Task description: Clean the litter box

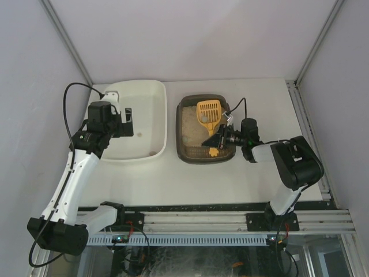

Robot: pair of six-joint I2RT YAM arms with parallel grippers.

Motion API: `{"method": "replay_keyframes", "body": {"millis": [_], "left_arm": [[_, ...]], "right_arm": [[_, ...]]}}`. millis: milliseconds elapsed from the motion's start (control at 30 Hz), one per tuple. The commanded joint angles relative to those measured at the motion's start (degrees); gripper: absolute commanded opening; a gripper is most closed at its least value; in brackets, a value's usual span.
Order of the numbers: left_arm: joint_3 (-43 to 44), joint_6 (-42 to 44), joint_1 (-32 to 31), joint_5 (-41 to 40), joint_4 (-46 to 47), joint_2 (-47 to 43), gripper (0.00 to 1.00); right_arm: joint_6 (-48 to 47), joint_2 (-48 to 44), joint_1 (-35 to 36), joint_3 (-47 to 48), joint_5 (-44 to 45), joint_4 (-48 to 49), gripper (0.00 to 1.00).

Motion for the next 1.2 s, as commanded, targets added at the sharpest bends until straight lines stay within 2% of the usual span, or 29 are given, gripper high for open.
{"method": "replay_keyframes", "body": {"millis": [0, 100, 233, 367, 400, 433, 533, 667, 800, 933, 1000, 1067, 1100, 1167], "left_arm": [[-1.7, 1.1, 0.3, 1.6, 0.8, -2.0, 1.00], [-1.9, 1.3, 0.3, 1.8, 0.7, -2.1, 1.00], [-1.8, 1.4, 0.3, 2.4, 0.6, -2.0, 1.00], [-1.7, 2.1, 0.4, 3.1, 0.2, -2.1, 1.00], [-1.7, 2.1, 0.4, 3.0, 0.0, -2.0, 1.00], [-1.6, 2.1, 0.3, 2.8, 0.0, -1.9, 1.00], [-1.2, 2.2, 0.3, 2.8, -0.2, -1.7, 1.00], [-1.6, 2.8, 0.4, 2.2, -0.2, -1.7, 1.00], [-1.6, 2.9, 0.4, 2.4, 0.0, -1.3, 1.00], [-1.6, 3.2, 0.9, 2.9, -0.2, -1.7, 1.00], [-1.9, 3.5, 1.6, 3.6, -0.1, -1.9, 1.00], [-2.0, 3.6, 2.2, 4.5, -0.1, -2.0, 1.00], [-2.0, 3.6, 2.4, 4.9, -0.2, -2.1, 1.00], [-2.1, 3.8, 3.1, 6.0, -0.3, -2.3, 1.00]], "right_arm": [[0.7, -3.4, 0.0, 1.0, -1.9, 2.1, 0.00], [9.6, 0.8, -2.4, 0.1, -3.4, 13.9, 0.00], [14.3, 4.1, 0.1, 1.9, -6.5, 18.1, 0.00], [27.8, 9.1, -4.0, 0.7, -5.5, 35.7, 0.00], [28.6, 9.7, -3.6, 1.5, -6.0, 36.1, 0.00], [27.0, 9.2, -2.4, 2.2, -6.6, 33.4, 0.00], [16.3, 4.7, 0.0, 3.7, -7.2, 17.1, 0.00], [20.3, 5.2, -3.3, 3.6, -6.7, 20.4, 0.00], [14.2, 3.4, 0.8, 6.0, -7.5, 9.8, 0.00], [22.4, 6.6, -3.1, 5.6, -6.4, 17.7, 0.00], [20.0, 5.9, -0.7, 6.9, -6.4, 13.3, 0.00], [13.6, 3.8, 1.5, 9.1, -6.5, 1.6, 0.00], [13.1, 3.5, 1.0, 9.4, -6.4, -0.3, 0.00], [19.6, 4.9, -2.2, 8.4, -5.9, 5.2, 0.00]]}}
